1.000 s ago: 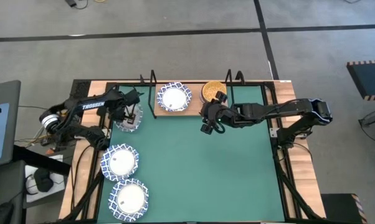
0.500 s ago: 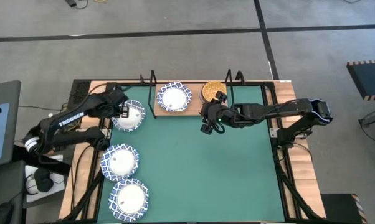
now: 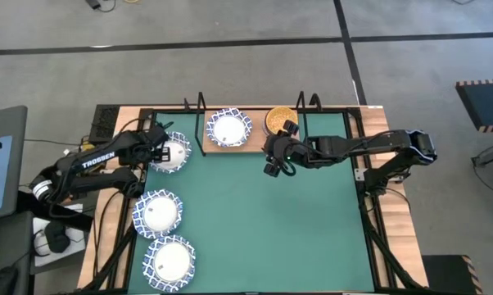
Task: Place and stack bowls onto a shelf
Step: Stack the white patterned bowl on top of the white patterned bowl on the shelf
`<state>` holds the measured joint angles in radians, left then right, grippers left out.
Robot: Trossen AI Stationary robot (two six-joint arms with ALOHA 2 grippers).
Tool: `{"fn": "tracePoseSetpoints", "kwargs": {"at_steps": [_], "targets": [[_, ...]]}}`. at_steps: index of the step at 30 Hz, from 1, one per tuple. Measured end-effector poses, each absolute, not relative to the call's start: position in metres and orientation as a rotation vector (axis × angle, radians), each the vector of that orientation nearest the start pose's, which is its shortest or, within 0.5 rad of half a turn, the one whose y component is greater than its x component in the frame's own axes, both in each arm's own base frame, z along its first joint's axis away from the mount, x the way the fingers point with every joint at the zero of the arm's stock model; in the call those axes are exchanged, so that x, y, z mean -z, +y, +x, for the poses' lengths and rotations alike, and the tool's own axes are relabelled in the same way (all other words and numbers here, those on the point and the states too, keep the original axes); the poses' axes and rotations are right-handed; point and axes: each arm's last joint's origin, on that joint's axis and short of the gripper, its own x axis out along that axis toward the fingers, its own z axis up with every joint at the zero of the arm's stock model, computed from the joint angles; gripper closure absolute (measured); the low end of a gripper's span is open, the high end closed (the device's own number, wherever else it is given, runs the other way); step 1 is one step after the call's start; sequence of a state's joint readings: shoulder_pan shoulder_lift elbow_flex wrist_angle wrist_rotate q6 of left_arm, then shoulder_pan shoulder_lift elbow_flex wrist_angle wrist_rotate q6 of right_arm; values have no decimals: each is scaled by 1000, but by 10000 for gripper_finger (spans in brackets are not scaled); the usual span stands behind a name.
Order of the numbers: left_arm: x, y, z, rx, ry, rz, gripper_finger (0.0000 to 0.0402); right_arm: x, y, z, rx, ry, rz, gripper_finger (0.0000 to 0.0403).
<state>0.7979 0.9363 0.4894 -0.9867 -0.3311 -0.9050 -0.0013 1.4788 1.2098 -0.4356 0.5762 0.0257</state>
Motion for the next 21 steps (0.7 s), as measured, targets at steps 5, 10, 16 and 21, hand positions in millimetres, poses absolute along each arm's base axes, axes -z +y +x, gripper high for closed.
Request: {"fn": "tracePoseSetpoints", "kwargs": {"at_steps": [5, 10, 16, 21], "targets": [[-170, 96, 81, -1539, 935, -1004, 209, -300, -16, 318, 562, 676, -178, 188], [-170, 98, 82, -1524, 929, -988, 276, -300, -16, 318, 562, 676, -180, 188], [-170, 99, 84, -1487, 934, -952, 387, -300, -16, 318, 562, 676, -180, 188], [-177, 100, 86, -1424, 975, -926, 397, -300, -16, 318, 565, 668, -176, 188]]}}
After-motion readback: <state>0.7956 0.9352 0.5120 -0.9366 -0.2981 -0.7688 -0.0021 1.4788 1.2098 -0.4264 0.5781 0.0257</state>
